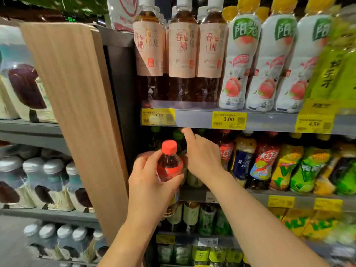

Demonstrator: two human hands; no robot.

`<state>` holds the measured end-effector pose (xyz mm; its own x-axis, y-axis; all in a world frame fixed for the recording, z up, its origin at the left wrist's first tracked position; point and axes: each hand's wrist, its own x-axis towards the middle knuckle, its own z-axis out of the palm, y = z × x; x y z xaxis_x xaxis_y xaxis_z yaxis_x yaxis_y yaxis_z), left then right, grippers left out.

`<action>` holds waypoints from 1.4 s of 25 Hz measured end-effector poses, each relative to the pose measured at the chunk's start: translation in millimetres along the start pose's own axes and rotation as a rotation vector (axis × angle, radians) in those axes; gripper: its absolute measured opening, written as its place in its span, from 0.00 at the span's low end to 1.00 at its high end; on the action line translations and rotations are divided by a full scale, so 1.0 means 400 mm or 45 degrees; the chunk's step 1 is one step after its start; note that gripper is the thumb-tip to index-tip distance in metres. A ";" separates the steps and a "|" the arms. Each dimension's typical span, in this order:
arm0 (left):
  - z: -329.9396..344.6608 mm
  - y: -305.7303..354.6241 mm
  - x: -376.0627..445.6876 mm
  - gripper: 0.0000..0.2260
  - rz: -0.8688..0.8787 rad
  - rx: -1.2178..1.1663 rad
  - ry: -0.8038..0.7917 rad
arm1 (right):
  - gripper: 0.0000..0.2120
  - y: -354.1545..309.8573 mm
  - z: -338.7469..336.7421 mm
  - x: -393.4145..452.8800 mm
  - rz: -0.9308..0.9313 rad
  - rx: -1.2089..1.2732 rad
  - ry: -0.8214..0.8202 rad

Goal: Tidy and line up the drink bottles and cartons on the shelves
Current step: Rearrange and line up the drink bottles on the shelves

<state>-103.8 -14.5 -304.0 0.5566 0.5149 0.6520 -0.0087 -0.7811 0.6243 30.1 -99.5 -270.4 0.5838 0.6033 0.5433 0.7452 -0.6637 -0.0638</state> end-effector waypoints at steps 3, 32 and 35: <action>0.004 -0.004 -0.003 0.32 -0.014 -0.046 -0.039 | 0.24 -0.002 -0.015 0.014 0.085 0.009 -0.067; 0.140 0.088 0.038 0.29 0.078 -0.228 -0.289 | 0.28 0.245 -0.080 -0.091 0.686 -0.299 -0.030; 0.142 0.086 0.035 0.30 0.086 -0.245 -0.305 | 0.33 0.251 -0.062 -0.125 0.672 -0.213 0.098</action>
<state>-49.2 -54.1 -297.9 0.7291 0.3486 0.5890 -0.1965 -0.7177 0.6680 67.6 -207.2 -283.1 0.8341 0.1404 0.5334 0.2931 -0.9321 -0.2130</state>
